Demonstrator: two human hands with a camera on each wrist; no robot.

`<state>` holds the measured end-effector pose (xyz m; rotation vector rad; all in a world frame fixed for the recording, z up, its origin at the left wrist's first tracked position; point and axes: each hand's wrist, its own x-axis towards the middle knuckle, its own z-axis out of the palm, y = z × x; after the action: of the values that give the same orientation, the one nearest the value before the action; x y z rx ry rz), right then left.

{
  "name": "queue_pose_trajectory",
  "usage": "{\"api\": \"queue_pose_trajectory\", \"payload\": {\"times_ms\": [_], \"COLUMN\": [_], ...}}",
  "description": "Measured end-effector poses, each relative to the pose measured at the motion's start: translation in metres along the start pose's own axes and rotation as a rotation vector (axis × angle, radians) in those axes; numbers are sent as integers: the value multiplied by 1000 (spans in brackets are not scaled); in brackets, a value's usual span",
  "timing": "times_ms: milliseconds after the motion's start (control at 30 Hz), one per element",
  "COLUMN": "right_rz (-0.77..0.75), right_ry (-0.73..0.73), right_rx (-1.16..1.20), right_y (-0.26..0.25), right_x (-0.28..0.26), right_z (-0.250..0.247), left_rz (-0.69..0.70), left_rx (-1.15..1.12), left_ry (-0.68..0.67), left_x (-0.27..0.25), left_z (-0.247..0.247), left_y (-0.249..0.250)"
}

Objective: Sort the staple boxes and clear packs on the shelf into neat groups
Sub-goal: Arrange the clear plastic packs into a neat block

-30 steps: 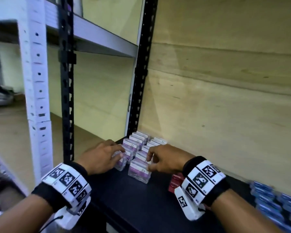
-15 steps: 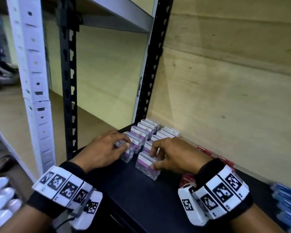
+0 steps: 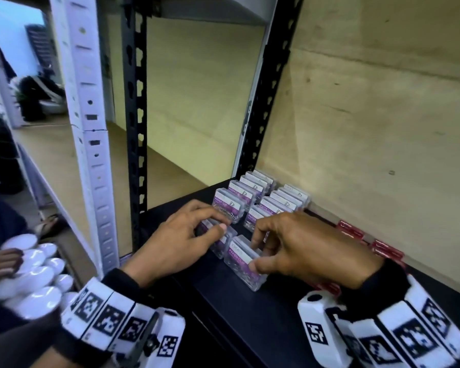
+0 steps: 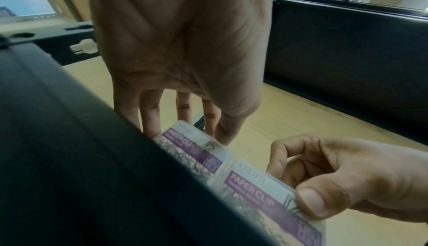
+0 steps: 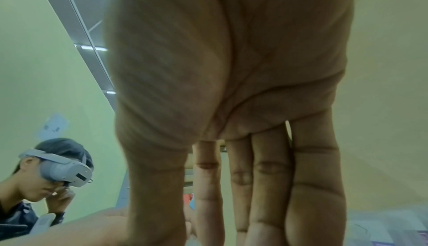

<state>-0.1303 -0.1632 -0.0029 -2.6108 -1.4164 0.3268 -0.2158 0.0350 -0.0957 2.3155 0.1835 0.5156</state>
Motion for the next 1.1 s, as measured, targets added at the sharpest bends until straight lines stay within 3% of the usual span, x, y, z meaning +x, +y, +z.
{"api": "queue_pose_trajectory", "payload": {"times_ms": [333, 633, 967, 1100], "right_rz": [-50, -65, -34, 43], "right_ry": [2, 20, -31, 69], "right_rx": [-9, -32, 28, 38], "right_y": [-1, 0, -3, -1], "right_x": [-12, -15, -17, -1], "right_z": [2, 5, -8, -20], "left_rz": [-59, -64, -104, -81], "left_rx": [-84, -66, -36, 131], "left_ry": [130, 157, 49, 2], "left_x": [-18, -23, -24, 7], "left_z": [12, 15, -9, -38], "left_y": [9, 11, 14, 27]}}
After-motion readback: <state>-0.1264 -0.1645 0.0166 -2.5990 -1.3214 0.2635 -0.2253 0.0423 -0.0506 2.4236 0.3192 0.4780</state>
